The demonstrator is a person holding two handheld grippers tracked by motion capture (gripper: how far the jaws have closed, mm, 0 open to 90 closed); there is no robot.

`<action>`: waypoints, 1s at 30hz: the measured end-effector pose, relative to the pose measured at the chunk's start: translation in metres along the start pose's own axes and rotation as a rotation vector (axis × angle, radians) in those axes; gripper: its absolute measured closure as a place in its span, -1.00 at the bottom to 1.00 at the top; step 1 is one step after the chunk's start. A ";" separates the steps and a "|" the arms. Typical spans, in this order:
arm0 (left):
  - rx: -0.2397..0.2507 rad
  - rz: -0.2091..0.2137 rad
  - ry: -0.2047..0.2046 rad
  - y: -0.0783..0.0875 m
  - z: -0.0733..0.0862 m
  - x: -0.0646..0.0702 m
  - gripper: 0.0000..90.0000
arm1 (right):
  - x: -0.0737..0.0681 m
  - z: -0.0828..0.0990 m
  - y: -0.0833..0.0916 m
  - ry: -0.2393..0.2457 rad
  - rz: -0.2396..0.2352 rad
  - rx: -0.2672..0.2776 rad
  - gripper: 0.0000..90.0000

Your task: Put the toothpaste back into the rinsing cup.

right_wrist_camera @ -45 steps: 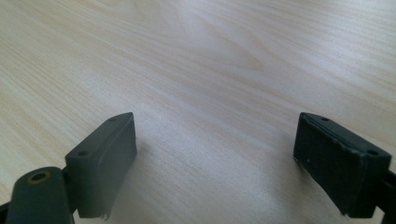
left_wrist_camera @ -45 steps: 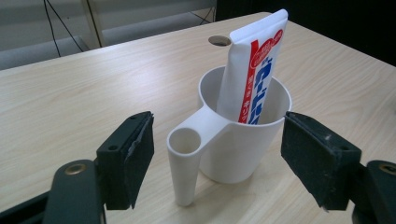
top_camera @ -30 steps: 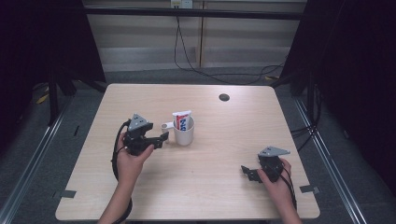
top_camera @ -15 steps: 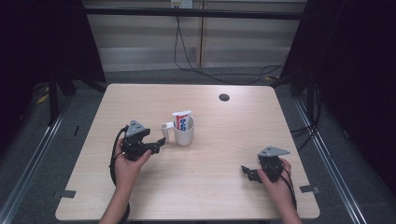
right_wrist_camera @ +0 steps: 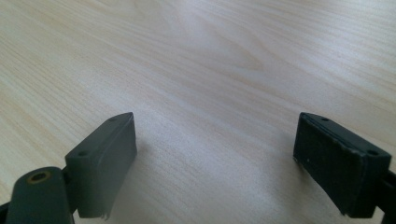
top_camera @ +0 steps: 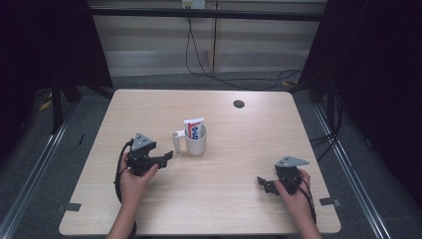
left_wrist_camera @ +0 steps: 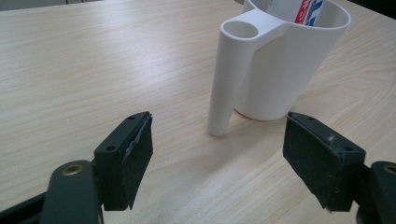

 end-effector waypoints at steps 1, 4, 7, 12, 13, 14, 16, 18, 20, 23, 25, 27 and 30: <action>0.009 -0.005 0.007 0.000 0.001 0.000 -0.46 | 0.000 0.000 0.000 0.000 0.000 0.000 -0.72; -0.007 -0.004 -0.003 0.001 0.005 -0.001 -0.46 | 0.000 0.000 0.000 0.000 0.000 0.000 -0.72; -0.005 -0.010 0.004 0.002 0.008 -0.002 -0.46 | 0.000 0.000 0.000 0.000 0.000 0.000 -0.72; -0.014 -0.020 -0.015 0.007 0.012 -0.007 -0.46 | 0.000 0.000 0.000 0.002 -0.001 0.001 -0.72; -0.015 -0.022 -0.013 0.008 0.012 -0.008 -0.46 | 0.000 0.000 0.000 0.001 -0.001 0.000 -0.72; -0.016 -0.029 -0.017 0.009 0.013 -0.009 -0.47 | 0.000 0.000 0.000 0.001 -0.002 0.001 -0.72; -0.018 -0.033 -0.011 0.010 0.015 -0.011 -0.47 | 0.000 0.000 0.000 0.004 -0.002 0.000 -0.72; -0.022 -0.038 -0.017 0.011 0.017 -0.013 -0.48 | 0.000 0.000 0.000 0.003 -0.002 0.000 -0.72; -0.025 -0.041 -0.013 0.012 0.019 -0.014 -0.48 | 0.000 0.000 0.000 0.003 -0.002 0.000 -0.72; -0.032 -0.045 -0.012 0.013 0.023 -0.015 -0.49 | 0.000 0.000 0.000 0.002 -0.002 0.000 -0.72; -0.040 -0.050 -0.018 0.013 0.025 -0.015 -0.49 | 0.000 0.000 0.000 0.004 -0.003 0.001 -0.72; -0.044 -0.049 -0.023 0.013 0.026 -0.016 -0.49 | 0.000 0.000 0.001 0.004 -0.004 0.000 -0.72; -0.052 -0.057 -0.034 0.013 0.029 -0.017 -0.49 | 0.000 0.000 0.000 0.002 -0.004 0.001 -0.72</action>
Point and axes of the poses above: each handheld gripper's, and its own axes: y roughly backward along the jaws, z roughly out of its underside, x roughly to its right, the point moved 6 cm from there along -y, roughly forward along the jaws, and after that the axes turned 13 degrees about x, right-handed, at the moved point
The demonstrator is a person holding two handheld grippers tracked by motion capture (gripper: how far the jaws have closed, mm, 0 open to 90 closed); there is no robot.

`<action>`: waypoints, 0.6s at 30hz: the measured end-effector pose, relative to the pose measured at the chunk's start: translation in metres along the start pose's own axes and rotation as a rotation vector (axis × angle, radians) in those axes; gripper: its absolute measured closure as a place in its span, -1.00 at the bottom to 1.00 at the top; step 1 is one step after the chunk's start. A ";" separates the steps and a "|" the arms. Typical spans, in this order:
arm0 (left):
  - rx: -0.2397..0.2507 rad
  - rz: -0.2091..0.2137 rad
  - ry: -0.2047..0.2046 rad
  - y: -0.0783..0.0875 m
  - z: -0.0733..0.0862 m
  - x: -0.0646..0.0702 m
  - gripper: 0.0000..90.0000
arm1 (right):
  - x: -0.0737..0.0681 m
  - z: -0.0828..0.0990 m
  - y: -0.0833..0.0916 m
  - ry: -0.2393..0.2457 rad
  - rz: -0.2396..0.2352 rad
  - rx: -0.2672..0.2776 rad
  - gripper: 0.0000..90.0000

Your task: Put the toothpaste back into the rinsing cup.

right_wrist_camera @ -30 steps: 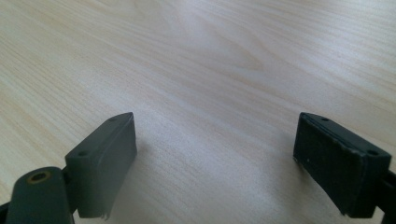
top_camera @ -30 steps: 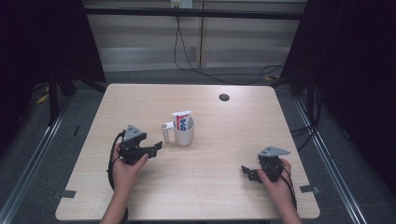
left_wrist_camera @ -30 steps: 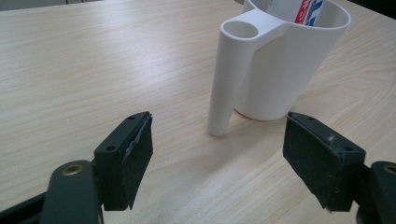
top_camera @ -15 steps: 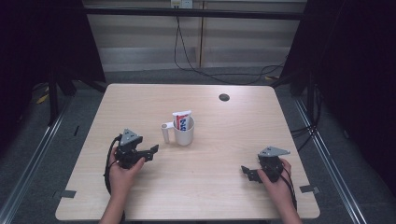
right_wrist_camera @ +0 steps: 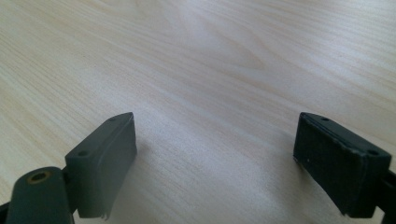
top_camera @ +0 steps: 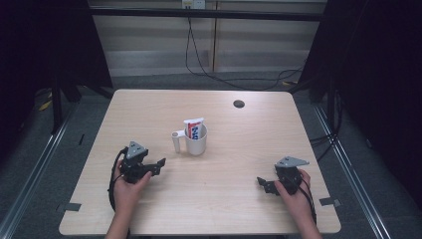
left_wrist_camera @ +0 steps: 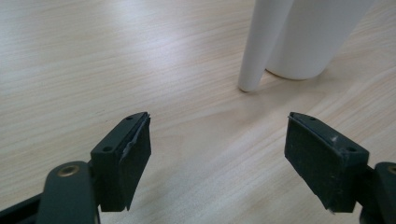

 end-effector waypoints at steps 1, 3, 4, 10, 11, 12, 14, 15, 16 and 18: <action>-0.003 -0.002 -0.004 0.000 0.001 0.000 -0.49 | 0.000 0.000 0.000 0.000 0.000 0.000 -0.72; -0.004 -0.002 0.000 0.001 0.002 -0.001 -0.49 | 0.000 0.000 0.000 0.000 -0.001 -0.001 -0.72; -0.009 -0.007 -0.008 0.001 0.003 -0.001 -0.49 | 0.000 0.000 0.000 0.000 0.000 0.000 -0.72; -0.022 -0.016 -0.021 0.003 0.009 -0.003 -0.49 | 0.000 0.000 0.000 0.002 -0.001 0.001 -0.72; -0.022 -0.019 -0.023 0.003 0.009 -0.003 -0.49 | 0.000 0.000 0.000 0.002 -0.001 0.001 -0.72; -0.019 -0.020 -0.023 0.003 0.009 -0.003 -0.49 | 0.000 0.000 0.000 0.002 -0.001 0.001 -0.72; -0.022 -0.019 -0.019 0.003 0.010 -0.003 -0.49 | 0.000 0.000 0.000 0.002 -0.001 0.001 -0.72; -0.026 -0.022 -0.030 0.003 0.010 -0.003 -0.49 | 0.000 0.000 0.000 0.003 -0.001 0.001 -0.72; -0.028 -0.021 -0.026 0.003 0.011 -0.003 -0.49 | 0.000 0.000 0.000 0.003 -0.001 0.001 -0.72; -0.039 -0.018 -0.026 0.002 0.014 -0.004 -0.49 | 0.000 0.000 0.000 0.003 -0.002 0.001 -0.72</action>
Point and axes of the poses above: each handheld gripper's, and its own axes: y roughly backward along the jaws, z roughly out of its underside, x roughly to its right, the point moved 6 cm from there along -y, roughly forward along the jaws, and after that the axes turned 13 degrees about x, right-handed, at the moved point
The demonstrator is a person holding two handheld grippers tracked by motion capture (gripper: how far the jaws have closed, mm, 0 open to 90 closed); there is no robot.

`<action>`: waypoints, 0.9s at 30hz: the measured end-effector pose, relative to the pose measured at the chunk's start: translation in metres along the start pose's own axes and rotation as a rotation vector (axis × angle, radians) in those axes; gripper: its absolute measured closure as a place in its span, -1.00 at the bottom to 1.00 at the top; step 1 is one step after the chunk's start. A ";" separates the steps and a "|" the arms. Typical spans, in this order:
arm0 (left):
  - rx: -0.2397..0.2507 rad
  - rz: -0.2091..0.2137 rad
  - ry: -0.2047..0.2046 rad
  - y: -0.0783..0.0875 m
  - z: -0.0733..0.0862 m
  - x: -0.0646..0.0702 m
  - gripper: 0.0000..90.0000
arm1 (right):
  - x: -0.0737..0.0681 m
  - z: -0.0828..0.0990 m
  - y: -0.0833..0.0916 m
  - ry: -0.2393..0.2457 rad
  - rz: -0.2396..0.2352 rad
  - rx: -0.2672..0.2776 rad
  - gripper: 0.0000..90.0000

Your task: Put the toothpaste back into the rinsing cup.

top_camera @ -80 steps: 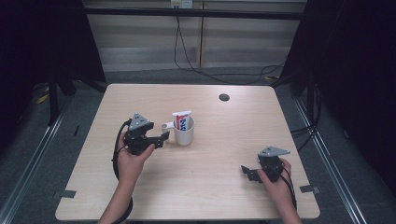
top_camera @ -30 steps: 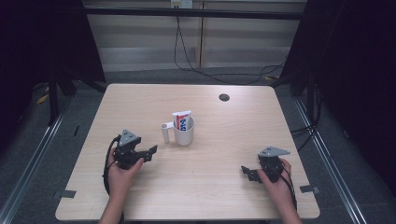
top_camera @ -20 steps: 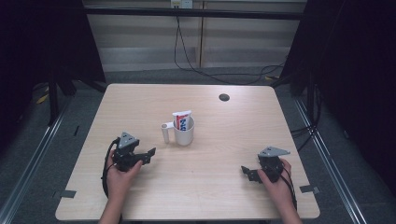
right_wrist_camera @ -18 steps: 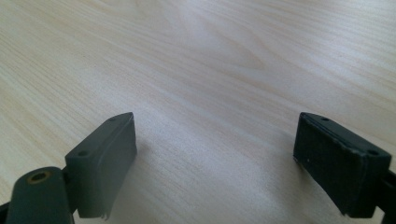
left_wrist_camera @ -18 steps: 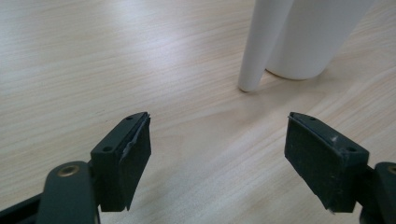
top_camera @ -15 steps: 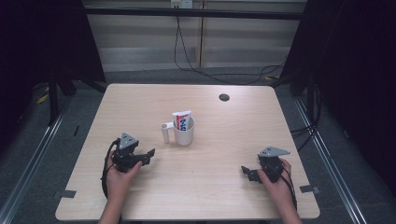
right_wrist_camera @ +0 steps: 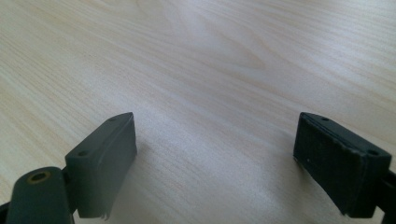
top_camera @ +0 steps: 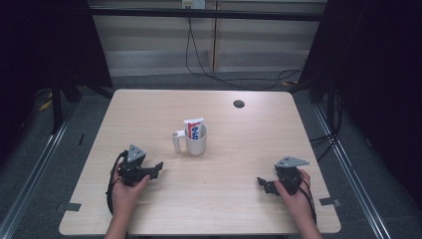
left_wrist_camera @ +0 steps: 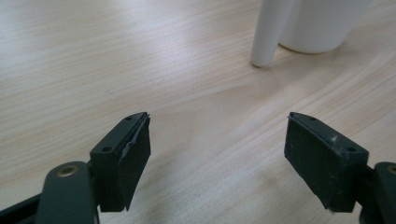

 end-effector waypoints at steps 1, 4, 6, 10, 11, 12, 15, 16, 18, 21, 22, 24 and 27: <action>-0.006 0.000 -0.006 0.000 0.001 -0.001 -0.49 | 0.000 0.000 0.000 0.000 0.000 0.000 -0.72; -0.009 0.001 -0.007 0.000 0.002 -0.001 -0.50 | 0.000 0.000 0.000 0.000 -0.001 0.000 -0.72; -0.008 0.002 -0.004 0.000 0.002 -0.001 -0.49 | 0.000 0.000 0.000 -0.001 -0.001 -0.001 -0.72; -0.021 0.000 -0.018 0.000 0.003 -0.001 -0.50 | 0.000 0.000 0.000 -0.001 -0.002 -0.001 -0.72; -0.029 0.001 -0.026 0.000 0.003 0.000 -0.50 | 0.000 0.000 0.000 0.000 -0.002 -0.001 -0.72; -0.029 0.001 -0.020 -0.001 0.003 0.001 -0.49 | 0.000 0.000 0.000 0.000 -0.002 -0.001 -0.72; -0.050 0.003 -0.026 -0.002 0.005 0.001 -0.50 | 0.000 0.000 0.000 0.000 -0.002 -0.001 -0.72; -0.065 0.002 -0.030 -0.002 0.005 0.001 -0.50 | 0.000 0.000 0.000 0.000 -0.002 -0.001 -0.72; -0.084 0.009 -0.030 -0.003 0.007 0.001 -0.50 | 0.000 0.000 0.000 0.000 -0.003 -0.001 -0.72; -0.095 0.012 -0.021 -0.003 0.007 0.001 -0.51 | -0.001 0.000 0.000 -0.002 -0.003 -0.001 -0.72; -0.094 0.009 -0.017 -0.003 0.007 0.001 -0.52 | 0.000 0.000 0.000 -0.001 -0.003 -0.001 -0.72; -0.098 0.009 -0.014 -0.004 0.008 0.001 -0.52 | 0.000 0.000 0.000 0.000 -0.003 -0.001 -0.72; -0.100 0.010 -0.017 -0.004 0.008 0.001 -0.52 | 0.000 0.000 0.000 -0.001 -0.003 -0.001 -0.72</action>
Point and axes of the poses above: each handheld gripper's, and its own axes: y roughly backward along the jaws, z roughly out of its underside, x roughly to its right, the point moved 6 cm from there along -y, roughly forward along the jaws, and after that the axes turned 13 degrees about x, right-handed, at the moved point
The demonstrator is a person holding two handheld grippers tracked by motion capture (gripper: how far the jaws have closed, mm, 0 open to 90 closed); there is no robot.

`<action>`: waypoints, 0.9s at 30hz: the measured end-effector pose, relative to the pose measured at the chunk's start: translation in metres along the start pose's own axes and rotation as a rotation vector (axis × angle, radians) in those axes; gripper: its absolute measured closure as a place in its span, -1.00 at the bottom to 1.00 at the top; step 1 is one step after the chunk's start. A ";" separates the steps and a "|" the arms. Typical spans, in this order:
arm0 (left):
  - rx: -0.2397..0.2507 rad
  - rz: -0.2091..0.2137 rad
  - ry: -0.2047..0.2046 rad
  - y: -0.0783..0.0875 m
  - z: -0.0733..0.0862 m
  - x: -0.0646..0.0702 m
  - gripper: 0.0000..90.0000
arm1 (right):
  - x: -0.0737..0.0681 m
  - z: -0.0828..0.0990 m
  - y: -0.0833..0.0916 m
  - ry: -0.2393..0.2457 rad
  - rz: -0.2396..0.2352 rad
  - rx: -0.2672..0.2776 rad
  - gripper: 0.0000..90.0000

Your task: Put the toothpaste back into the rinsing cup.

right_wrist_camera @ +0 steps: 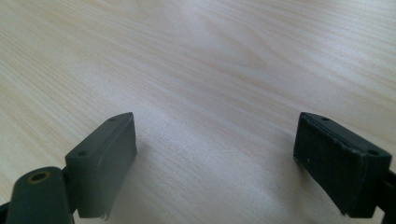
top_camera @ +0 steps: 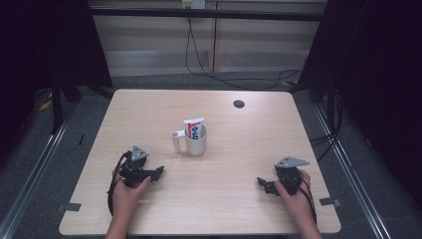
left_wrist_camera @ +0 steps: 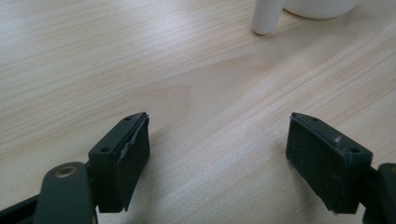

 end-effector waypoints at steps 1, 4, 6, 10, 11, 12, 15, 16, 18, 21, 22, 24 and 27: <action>0.000 -0.001 0.000 0.000 0.000 0.000 -0.52 | 0.000 0.000 0.000 0.000 0.000 0.000 -0.72; -0.004 0.000 -0.001 0.000 0.000 0.000 -0.52 | 0.000 0.000 0.000 0.000 0.000 0.000 -0.72; -0.005 0.001 -0.001 0.000 0.000 0.000 -0.53 | 0.000 0.000 0.000 -0.001 0.000 -0.001 -0.72; -0.005 0.001 0.000 0.000 0.000 0.000 -0.54 | 0.000 0.000 0.000 -0.003 0.000 -0.002 -0.72; -0.006 0.001 0.000 0.000 0.000 0.000 -0.54 | 0.000 0.000 0.000 -0.002 0.000 -0.002 -0.72; -0.005 0.000 -0.002 0.000 0.000 0.000 -0.54 | 0.000 0.000 0.000 -0.003 0.000 -0.002 -0.72; -0.006 -0.001 -0.001 0.000 0.000 0.000 -0.55 | 0.000 0.000 0.000 -0.003 0.000 -0.002 -0.72; -0.007 -0.001 -0.002 0.000 0.000 0.000 -0.55 | 0.000 0.000 0.000 -0.003 0.000 -0.002 -0.72; -0.011 -0.003 -0.001 0.000 0.000 -0.001 -0.56 | 0.000 0.000 0.000 -0.001 0.000 -0.001 -0.72; -0.011 -0.003 -0.001 0.000 0.000 -0.001 -0.57 | 0.000 0.000 0.000 -0.002 0.000 -0.002 -0.72; -0.011 -0.003 -0.001 0.000 0.000 -0.001 -0.57 | 0.000 0.000 0.000 -0.002 0.000 -0.002 -0.72; -0.012 -0.004 -0.001 0.000 0.000 -0.001 -0.57 | 0.000 0.000 0.000 0.000 0.000 -0.001 -0.72; -0.010 -0.004 -0.002 0.000 0.000 -0.001 -0.57 | 0.000 0.000 0.000 -0.002 0.001 -0.003 -0.72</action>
Point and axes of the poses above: each handheld gripper's, and its own axes: y roughly backward along the jaws, z roughly out of its underside, x roughly to its right, the point moved 6 cm from there along -y, roughly forward along the jaws, and after that the axes turned 13 degrees about x, right-handed, at the moved point
